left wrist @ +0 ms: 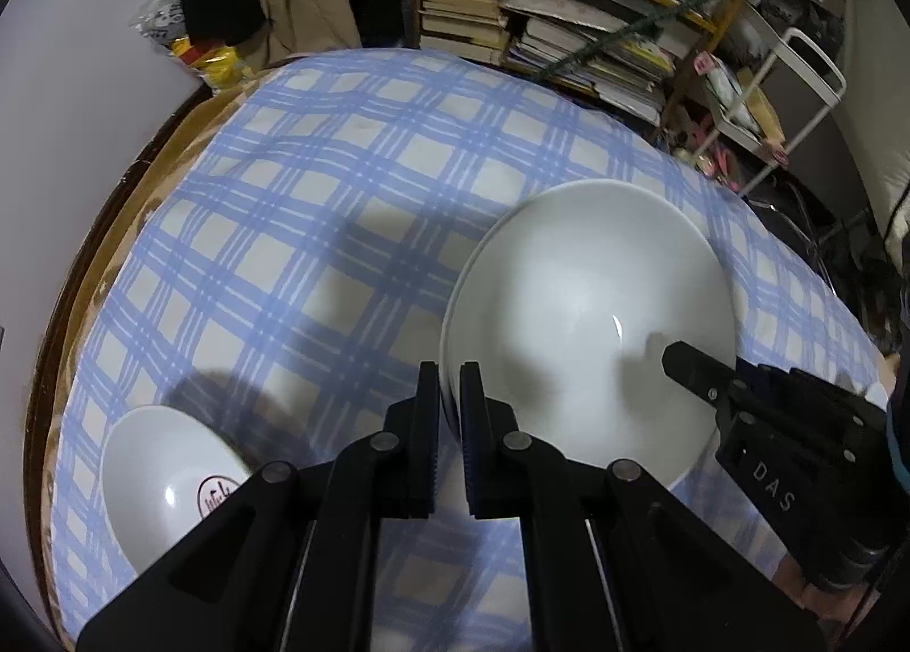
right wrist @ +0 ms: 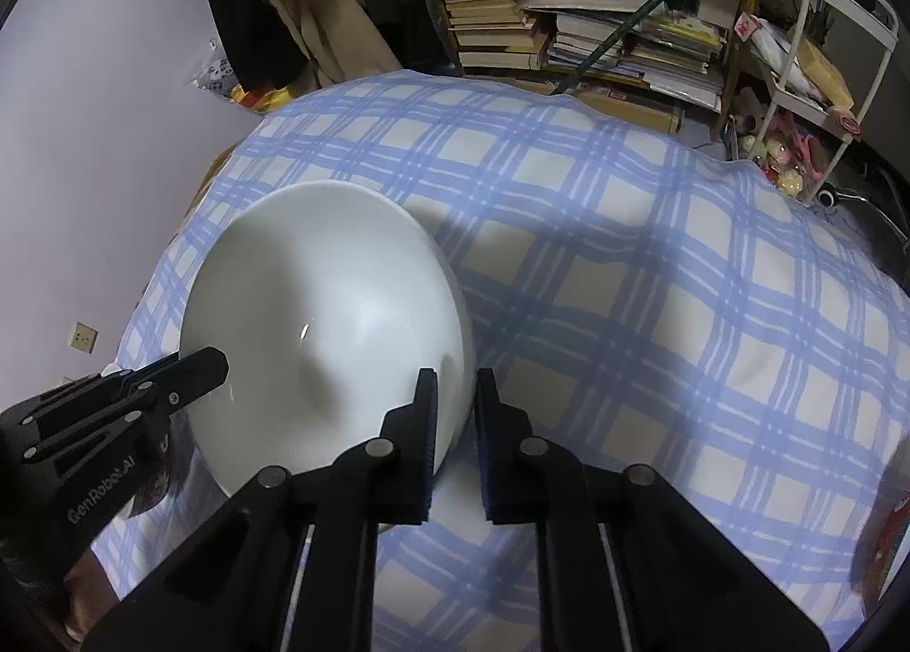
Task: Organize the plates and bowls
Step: 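Close both grippers on the rim of the large plain white bowl, then lift and carry the large white bowl with both grippers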
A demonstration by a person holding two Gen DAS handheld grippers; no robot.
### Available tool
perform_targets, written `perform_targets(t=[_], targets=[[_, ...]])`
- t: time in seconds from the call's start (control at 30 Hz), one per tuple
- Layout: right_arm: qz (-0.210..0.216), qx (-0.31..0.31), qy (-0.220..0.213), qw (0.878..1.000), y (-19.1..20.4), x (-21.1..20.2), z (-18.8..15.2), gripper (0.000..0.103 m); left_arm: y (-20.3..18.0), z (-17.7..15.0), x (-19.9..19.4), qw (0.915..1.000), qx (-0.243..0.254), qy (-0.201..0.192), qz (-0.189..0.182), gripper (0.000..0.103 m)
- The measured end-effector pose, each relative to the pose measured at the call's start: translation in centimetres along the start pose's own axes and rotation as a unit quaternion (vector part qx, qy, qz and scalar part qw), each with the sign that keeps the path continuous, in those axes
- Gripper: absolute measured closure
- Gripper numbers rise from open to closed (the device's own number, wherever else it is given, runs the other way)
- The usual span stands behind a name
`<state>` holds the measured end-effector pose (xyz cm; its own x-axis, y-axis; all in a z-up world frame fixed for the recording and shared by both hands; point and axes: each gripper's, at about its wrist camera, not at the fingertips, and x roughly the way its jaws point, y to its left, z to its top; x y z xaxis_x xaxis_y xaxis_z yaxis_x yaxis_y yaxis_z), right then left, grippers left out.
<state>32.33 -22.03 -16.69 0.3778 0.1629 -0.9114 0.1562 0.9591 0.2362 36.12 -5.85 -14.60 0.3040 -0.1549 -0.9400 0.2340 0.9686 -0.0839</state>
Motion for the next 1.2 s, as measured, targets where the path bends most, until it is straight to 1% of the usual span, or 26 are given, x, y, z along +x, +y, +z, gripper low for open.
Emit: perform_targets(t=[0.13,0.23,0.4,0.53,0.7,0.9,1.2], targets=[[-0.009,-0.012,0.006,1.000,0.2,-0.9,-0.5,0.092,-0.5,-0.7,-1.0,0.9998,0.017,0.008,0.006,0.096],[-0.007,-0.013,0.016,1.000,0.3,-1.7,-1.1,0.092,-0.6,-1.5,-1.9,0.9998,0.016,0.011,0.003,0.096],[-0.010,-0.014,0.011,1.000,0.3,-3.4,-2.2,0.092,-1.5,-2.7,-3.5,0.9996,0.026,0.002,0.007,0.096],[-0.015,-0.012,0.003,1.000,0.0,-5.1,-3.0,0.092,-2.6,-3.4,-4.9,0.9995,0.030,-0.002,0.001,0.096],[-0.014,-0.001,-0.006,1.000,-1.1,-7.6,-4.2,0.092,-4.3,-4.3,-6.9,0.9991,0.042,-0.011,-0.003,0.096],[-0.027,0.002,-0.015,1.000,-2.4,-10.3,-5.7,0.092,-6.7,-5.4,-8.6,0.9981,0.057,-0.021,-0.010,0.096],[-0.055,0.014,-0.017,0.998,-5.3,-13.5,-8.8,0.092,-10.5,-8.4,-8.9,0.9971,0.070,-0.008,-0.030,0.096]])
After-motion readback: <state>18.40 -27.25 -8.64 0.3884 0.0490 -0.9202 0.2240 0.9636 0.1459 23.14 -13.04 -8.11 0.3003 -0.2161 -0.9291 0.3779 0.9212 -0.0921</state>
